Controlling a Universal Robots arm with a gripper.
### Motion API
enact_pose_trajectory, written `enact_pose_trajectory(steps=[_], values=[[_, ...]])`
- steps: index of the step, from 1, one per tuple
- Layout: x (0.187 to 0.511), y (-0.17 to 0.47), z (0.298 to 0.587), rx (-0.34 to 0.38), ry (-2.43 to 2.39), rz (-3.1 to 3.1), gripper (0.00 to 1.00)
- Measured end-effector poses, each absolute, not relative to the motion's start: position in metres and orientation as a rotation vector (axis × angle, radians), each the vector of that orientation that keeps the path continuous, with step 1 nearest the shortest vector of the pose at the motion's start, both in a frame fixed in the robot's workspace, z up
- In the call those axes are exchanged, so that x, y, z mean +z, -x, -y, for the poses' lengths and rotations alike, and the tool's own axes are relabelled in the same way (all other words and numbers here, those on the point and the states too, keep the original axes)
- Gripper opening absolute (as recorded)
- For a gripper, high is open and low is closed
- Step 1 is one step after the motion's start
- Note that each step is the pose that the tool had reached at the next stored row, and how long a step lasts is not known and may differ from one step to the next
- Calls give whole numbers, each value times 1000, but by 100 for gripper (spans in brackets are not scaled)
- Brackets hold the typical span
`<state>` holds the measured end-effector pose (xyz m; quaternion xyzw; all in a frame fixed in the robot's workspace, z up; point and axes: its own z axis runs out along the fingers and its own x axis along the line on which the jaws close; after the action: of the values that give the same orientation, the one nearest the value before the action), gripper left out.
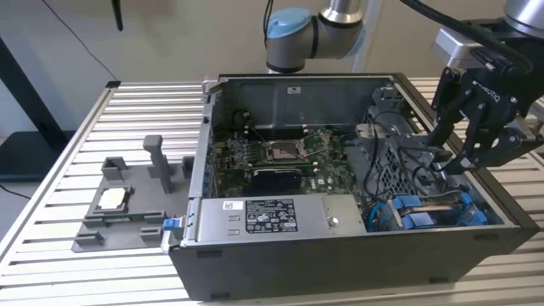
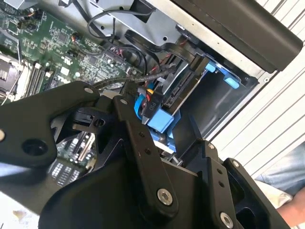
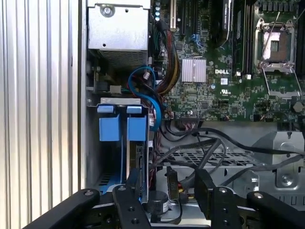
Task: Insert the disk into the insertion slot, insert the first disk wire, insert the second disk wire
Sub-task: 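Insert the first disk wire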
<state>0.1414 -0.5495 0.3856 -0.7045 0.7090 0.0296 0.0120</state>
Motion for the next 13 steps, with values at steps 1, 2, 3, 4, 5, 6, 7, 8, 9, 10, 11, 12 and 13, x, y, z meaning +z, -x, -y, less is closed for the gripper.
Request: enact_pose_trajectory(steps=[1, 2, 3, 4, 5, 6, 7, 8, 9, 10, 11, 12, 13], values=[[386, -141, 550, 92, 2197, -2210, 58], [386, -141, 550, 92, 2197, -2210, 58], [386, -141, 550, 92, 2196, -2210, 58], [385, -141, 549, 92, 2196, -2210, 58], [385, -141, 550, 92, 2196, -2210, 58], [385, -141, 550, 92, 2196, -2210, 58], [385, -141, 550, 91, 2196, -2210, 56], [385, -141, 550, 91, 2196, -2210, 56], [385, -141, 550, 91, 2196, -2210, 50], [385, -141, 550, 91, 2196, -2209, 50], [385, -141, 549, 90, 2196, -2210, 43], [387, -141, 549, 90, 2196, -2210, 43], [390, -141, 549, 90, 2195, -2211, 43]])
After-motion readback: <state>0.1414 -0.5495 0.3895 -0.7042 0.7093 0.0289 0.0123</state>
